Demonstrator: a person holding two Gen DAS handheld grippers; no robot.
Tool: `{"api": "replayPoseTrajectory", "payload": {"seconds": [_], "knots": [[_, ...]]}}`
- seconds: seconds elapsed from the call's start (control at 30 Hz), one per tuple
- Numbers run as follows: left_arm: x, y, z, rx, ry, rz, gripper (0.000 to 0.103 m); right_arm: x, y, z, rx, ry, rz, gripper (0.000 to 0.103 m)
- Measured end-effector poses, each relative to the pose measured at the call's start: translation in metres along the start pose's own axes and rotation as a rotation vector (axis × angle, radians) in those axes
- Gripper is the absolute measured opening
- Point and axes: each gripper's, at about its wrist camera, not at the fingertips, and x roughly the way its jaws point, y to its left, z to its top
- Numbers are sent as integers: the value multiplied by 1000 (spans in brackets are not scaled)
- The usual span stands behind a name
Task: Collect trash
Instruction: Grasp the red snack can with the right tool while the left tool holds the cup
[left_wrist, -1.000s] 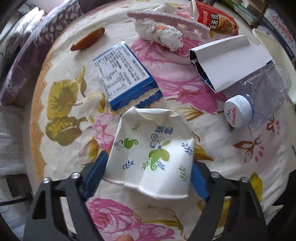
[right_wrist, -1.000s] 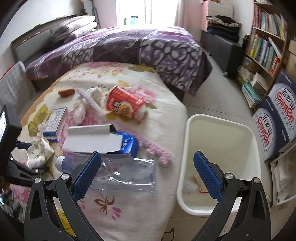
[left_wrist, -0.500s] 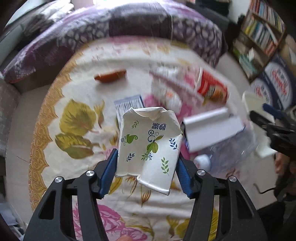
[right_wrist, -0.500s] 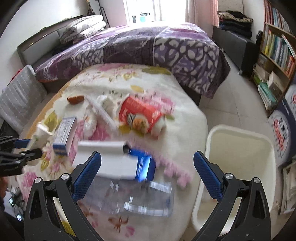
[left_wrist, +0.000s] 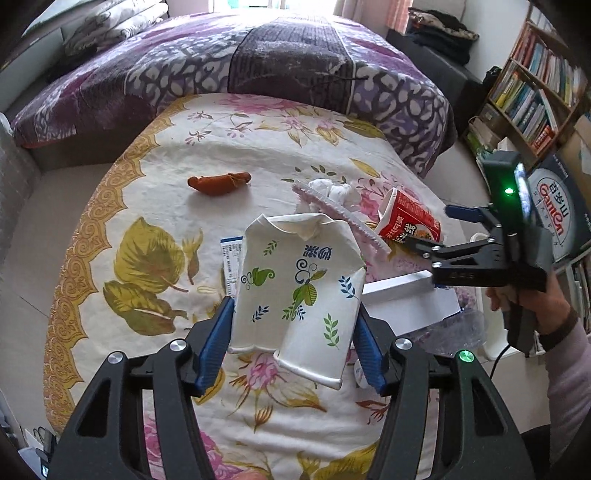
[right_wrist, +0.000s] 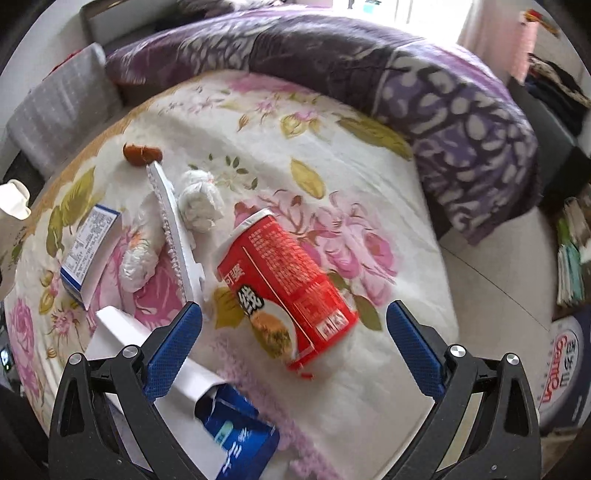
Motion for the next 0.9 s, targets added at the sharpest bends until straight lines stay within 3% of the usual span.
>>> {"api": "replayPoseTrajectory", "payload": {"seconds": [0.13, 0.2, 0.43, 0.9], "knots": [[6, 1, 2, -15, 18, -24, 60, 17, 3, 1, -16, 34, 16, 87], [8, 2, 1, -18, 21, -22, 60, 21, 2, 1, -6, 38, 23, 65], [4, 6, 4, -53, -9, -23, 60, 7, -1, -2, 71, -34, 26, 50], [-31, -13, 15, -119, -225, 6, 60, -89, 4, -14, 262, -245, -29, 48]]}}
